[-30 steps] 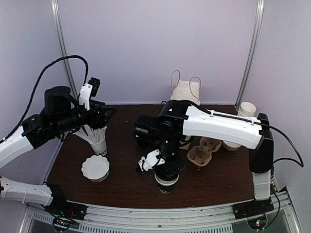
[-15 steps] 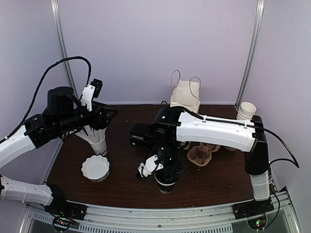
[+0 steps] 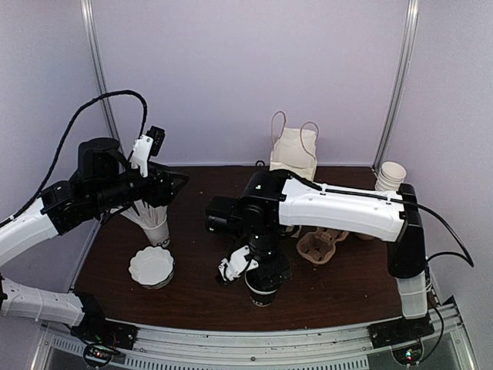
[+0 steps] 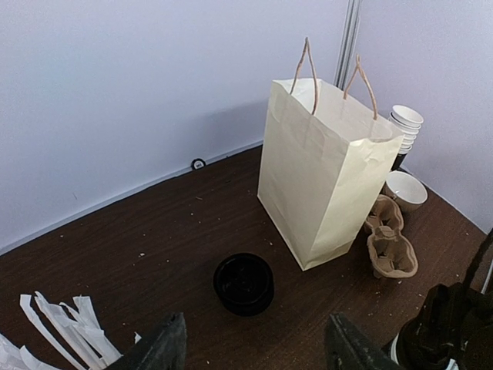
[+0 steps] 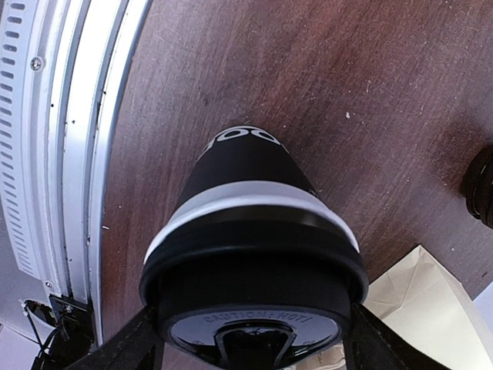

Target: Pack the takeout coffee

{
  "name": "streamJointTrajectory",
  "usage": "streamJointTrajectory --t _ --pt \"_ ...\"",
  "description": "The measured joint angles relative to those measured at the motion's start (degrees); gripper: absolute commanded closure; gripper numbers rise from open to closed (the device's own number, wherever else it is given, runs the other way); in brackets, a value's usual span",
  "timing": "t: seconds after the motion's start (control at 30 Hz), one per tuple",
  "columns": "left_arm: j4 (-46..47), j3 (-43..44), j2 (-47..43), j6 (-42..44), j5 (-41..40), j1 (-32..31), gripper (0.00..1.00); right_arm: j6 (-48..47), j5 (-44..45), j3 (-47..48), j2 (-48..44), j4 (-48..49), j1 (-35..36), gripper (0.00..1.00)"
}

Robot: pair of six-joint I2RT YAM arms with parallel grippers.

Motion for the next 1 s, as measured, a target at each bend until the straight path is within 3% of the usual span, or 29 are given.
streamJointTrajectory --t 0.23,0.6,0.83,1.0 --pt "0.02 0.0 0.09 -0.22 0.22 0.0 0.35 0.0 -0.09 0.07 0.0 -0.02 0.17 0.08" --pt "-0.2 0.13 1.6 -1.05 0.74 0.0 0.36 -0.02 -0.15 1.33 -2.1 0.15 0.61 0.03" --pt "-7.3 7.74 9.64 -4.37 8.79 0.04 0.43 0.42 -0.24 -5.68 -20.04 2.03 -1.46 0.07" --pt "-12.15 11.72 14.69 -7.69 15.08 -2.84 0.44 4.63 -5.57 -15.63 -34.29 9.66 -12.79 0.16"
